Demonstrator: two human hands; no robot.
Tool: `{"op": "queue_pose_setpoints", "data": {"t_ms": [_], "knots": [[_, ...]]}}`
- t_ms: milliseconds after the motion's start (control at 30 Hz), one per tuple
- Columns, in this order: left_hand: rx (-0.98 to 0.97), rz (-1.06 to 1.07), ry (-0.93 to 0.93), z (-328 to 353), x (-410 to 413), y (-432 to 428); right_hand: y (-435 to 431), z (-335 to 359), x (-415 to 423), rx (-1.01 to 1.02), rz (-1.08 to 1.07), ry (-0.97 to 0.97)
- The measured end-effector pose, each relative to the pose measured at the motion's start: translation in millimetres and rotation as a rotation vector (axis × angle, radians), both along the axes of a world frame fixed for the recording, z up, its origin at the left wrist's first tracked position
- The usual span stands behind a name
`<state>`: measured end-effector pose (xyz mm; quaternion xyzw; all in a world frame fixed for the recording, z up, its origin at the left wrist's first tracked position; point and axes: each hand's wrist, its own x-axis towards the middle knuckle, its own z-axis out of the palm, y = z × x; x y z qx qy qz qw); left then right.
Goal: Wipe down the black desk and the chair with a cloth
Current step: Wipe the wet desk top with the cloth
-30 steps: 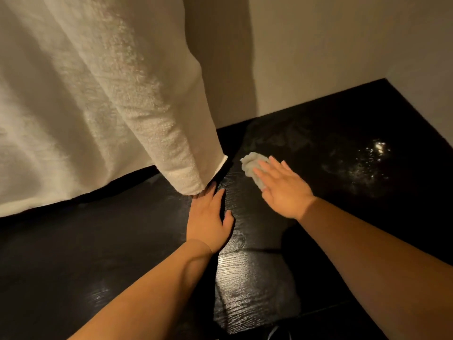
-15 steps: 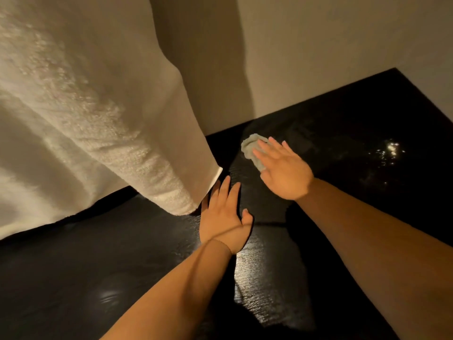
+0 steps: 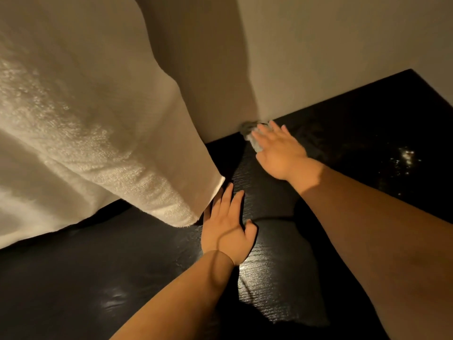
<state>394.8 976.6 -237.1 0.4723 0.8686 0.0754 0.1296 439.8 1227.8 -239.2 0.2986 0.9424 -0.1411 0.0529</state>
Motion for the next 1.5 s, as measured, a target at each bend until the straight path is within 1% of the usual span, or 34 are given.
{"op": "queue_pose_setpoints", "data": {"t_ms": [67,100,233,300,367,467,533,567,633,700,767,800,867,967,1033,1067,1133,1233,1333,1367,1400,1500], "knots": [[0.002,0.001,-0.002,-0.7,-0.8,0.0,-9.5,0.3,-5.4,0.005,-0.070,0.017],[-0.002,0.002,-0.004,-1.4,-0.9,0.1,-21.0,1.6,-4.0,-0.002,-0.063,0.017],[-0.011,0.003,0.005,-1.4,-0.8,1.1,-68.3,5.8,24.6,-0.037,0.196,0.012],[0.003,0.005,0.006,-1.1,-0.7,0.9,-60.2,6.3,40.2,-0.049,0.248,-0.010],[0.010,0.008,0.000,-0.9,-0.7,0.6,-31.7,3.3,51.1,0.007,0.140,0.010],[0.007,0.013,-0.001,0.3,-0.7,0.7,12.8,0.9,64.6,0.061,-0.125,-0.041],[0.003,0.016,0.001,0.9,-0.3,1.4,12.7,-0.1,63.9,0.074,-0.239,-0.040],[0.001,0.019,-0.002,2.0,-0.4,1.9,1.7,1.5,60.7,0.089,-0.255,-0.034],[-0.006,0.025,-0.014,3.2,0.1,2.5,-29.4,4.4,55.8,0.090,-0.176,-0.004],[-0.009,0.025,-0.016,3.6,0.5,2.9,-57.2,6.1,59.0,0.029,-0.015,0.011],[-0.011,0.015,-0.007,3.1,0.8,2.4,-59.2,6.9,69.1,-0.016,0.092,-0.004],[-0.011,0.016,-0.001,2.3,1.2,2.1,-49.8,6.5,73.7,-0.003,0.100,-0.001],[-0.011,0.024,0.004,1.3,1.0,2.3,-21.1,3.1,82.8,0.056,0.000,0.023],[-0.009,0.027,0.021,0.7,1.6,1.3,14.5,0.8,93.9,0.064,-0.245,0.000],[-0.013,0.022,0.022,0.1,1.7,1.1,4.4,1.1,90.9,0.065,-0.350,0.010],[-0.013,0.022,0.024,-0.1,1.1,0.8,-8.8,2.2,87.6,0.060,-0.358,0.014],[-0.018,0.016,0.029,0.1,1.2,-0.2,-45.1,4.7,87.2,0.036,-0.271,0.019],[-0.012,0.006,0.042,-0.5,0.7,-0.1,-90.9,8.0,103.2,-0.038,-0.054,0.059],[-0.006,0.004,0.045,-2.4,0.4,0.4,-81.9,4.3,116.9,-0.050,0.089,0.028],[-0.004,0.004,0.045,-2.7,0.2,0.5,-69.2,2.8,117.9,-0.023,0.078,0.015],[-0.001,0.005,0.045,-3.1,0.1,0.7,-52.8,0.1,119.6,0.017,0.019,0.023],[0.003,0.004,0.056,-3.1,0.2,0.0,-9.8,-2.9,129.6,0.069,-0.253,0.001]]}}
